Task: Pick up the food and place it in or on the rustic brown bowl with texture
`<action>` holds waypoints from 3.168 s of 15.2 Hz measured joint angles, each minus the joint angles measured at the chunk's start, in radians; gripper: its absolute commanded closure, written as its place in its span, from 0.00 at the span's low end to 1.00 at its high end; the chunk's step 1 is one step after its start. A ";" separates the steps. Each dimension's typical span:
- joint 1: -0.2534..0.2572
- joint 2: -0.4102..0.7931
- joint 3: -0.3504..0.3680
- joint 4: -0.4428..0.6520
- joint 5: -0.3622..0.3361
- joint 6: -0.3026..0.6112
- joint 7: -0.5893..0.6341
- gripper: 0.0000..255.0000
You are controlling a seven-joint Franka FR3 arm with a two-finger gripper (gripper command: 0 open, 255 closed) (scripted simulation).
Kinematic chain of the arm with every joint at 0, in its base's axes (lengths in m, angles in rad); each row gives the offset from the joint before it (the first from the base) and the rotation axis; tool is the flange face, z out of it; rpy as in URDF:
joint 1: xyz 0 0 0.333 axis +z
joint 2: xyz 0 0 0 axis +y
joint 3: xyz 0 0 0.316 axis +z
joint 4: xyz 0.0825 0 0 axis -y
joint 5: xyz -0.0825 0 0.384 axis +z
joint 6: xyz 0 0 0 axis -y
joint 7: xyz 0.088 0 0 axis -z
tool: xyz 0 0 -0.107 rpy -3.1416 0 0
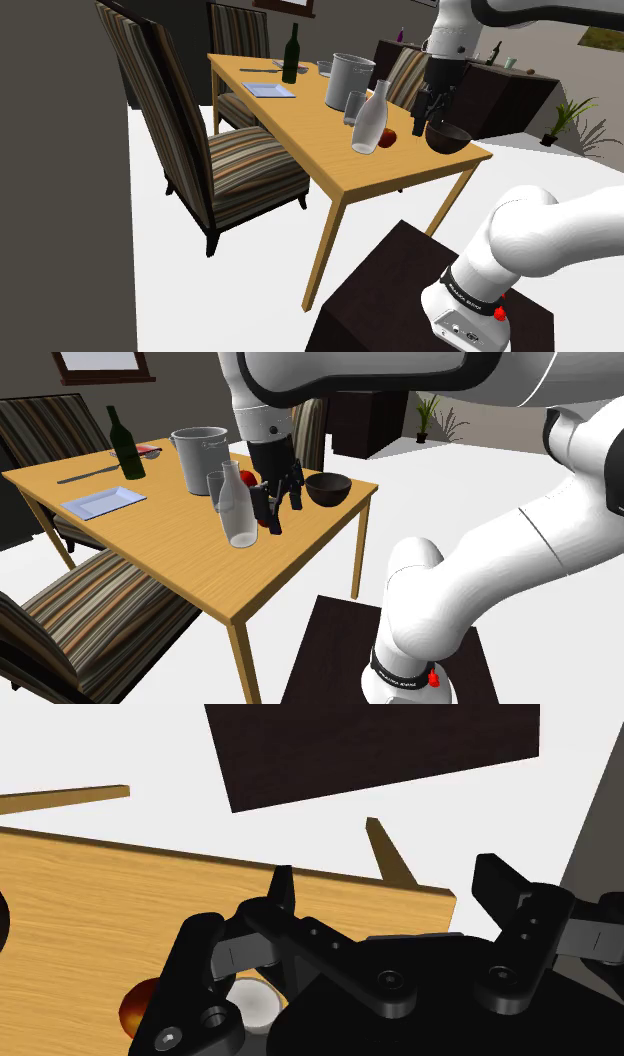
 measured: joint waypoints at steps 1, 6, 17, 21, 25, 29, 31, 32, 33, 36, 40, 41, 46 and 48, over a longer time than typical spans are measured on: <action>0.000 0.000 0.000 0.000 0.000 0.000 0.000 0.00; -0.033 0.053 -0.067 -0.023 -0.049 0.113 -0.036 0.00; -0.099 0.300 -0.251 0.003 -0.123 0.445 -0.127 0.00; -0.110 0.424 -0.321 0.072 -0.110 0.541 -0.175 0.00; -0.120 0.535 -0.388 0.112 -0.077 0.649 -0.226 0.00; -0.125 0.652 -0.440 0.180 -0.018 0.720 -0.285 0.00; -0.125 0.673 -0.447 0.173 -0.008 0.748 -0.293 0.00; -0.124 0.682 -0.447 0.165 -0.004 0.764 -0.293 0.00; -0.124 0.689 -0.449 0.156 -0.001 0.779 -0.295 0.00; -0.124 0.713 -0.454 0.141 0.012 0.816 -0.307 0.00; -0.124 0.720 -0.456 0.138 0.016 0.826 -0.310 0.00; -0.124 0.720 -0.456 0.138 0.016 0.827 -0.310 0.00; -0.124 0.720 -0.456 0.139 0.016 0.826 -0.310 1.00; -0.124 0.720 -0.455 0.139 0.016 0.826 -0.310 1.00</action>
